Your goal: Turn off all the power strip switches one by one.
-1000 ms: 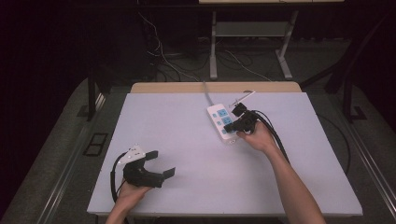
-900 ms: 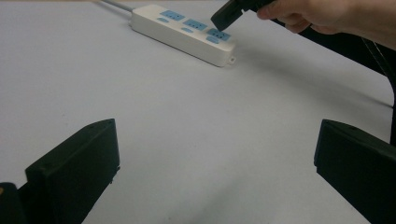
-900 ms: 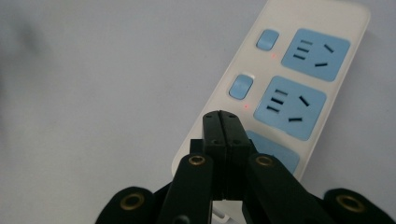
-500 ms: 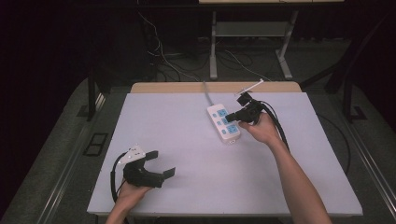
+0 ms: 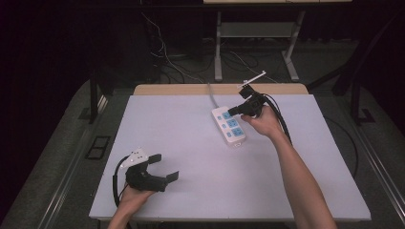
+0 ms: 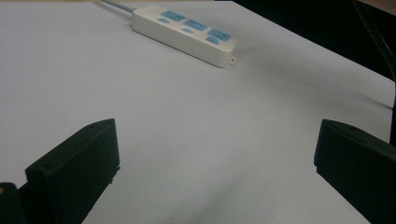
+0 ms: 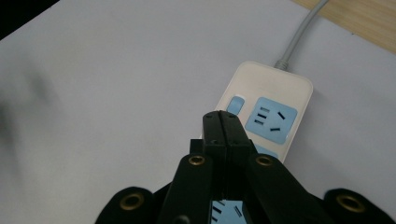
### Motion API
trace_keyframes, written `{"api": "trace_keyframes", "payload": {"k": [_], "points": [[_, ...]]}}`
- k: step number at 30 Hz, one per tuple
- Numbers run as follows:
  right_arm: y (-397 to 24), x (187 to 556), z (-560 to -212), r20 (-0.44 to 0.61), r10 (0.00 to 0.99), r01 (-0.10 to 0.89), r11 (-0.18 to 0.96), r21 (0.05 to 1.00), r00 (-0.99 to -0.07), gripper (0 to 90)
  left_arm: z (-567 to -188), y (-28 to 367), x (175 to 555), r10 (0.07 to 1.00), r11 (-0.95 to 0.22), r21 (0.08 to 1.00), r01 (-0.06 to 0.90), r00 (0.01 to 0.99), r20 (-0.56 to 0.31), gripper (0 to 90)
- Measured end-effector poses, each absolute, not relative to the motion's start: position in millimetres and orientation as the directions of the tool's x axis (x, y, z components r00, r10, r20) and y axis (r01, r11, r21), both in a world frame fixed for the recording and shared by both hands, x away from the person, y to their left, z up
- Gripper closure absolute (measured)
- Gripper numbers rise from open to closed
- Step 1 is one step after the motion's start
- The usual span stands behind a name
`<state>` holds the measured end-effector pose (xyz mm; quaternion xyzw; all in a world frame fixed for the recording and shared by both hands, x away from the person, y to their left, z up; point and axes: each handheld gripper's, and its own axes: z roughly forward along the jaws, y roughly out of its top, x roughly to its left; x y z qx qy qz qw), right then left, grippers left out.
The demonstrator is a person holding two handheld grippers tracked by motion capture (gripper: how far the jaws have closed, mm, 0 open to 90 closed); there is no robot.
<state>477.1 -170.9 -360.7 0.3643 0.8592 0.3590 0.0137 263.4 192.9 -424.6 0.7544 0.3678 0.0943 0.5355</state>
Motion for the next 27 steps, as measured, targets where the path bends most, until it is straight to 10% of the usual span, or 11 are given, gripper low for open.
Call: {"api": "trace_keyframes", "payload": {"k": [27], "points": [[-156.8,500.3,-397.6,0.297,0.624,0.648,0.465,0.603,-0.723,90.0,-425.0,192.3,264.9,0.654,-0.163,0.877,0.453,0.715,-0.247,0.0]]}}
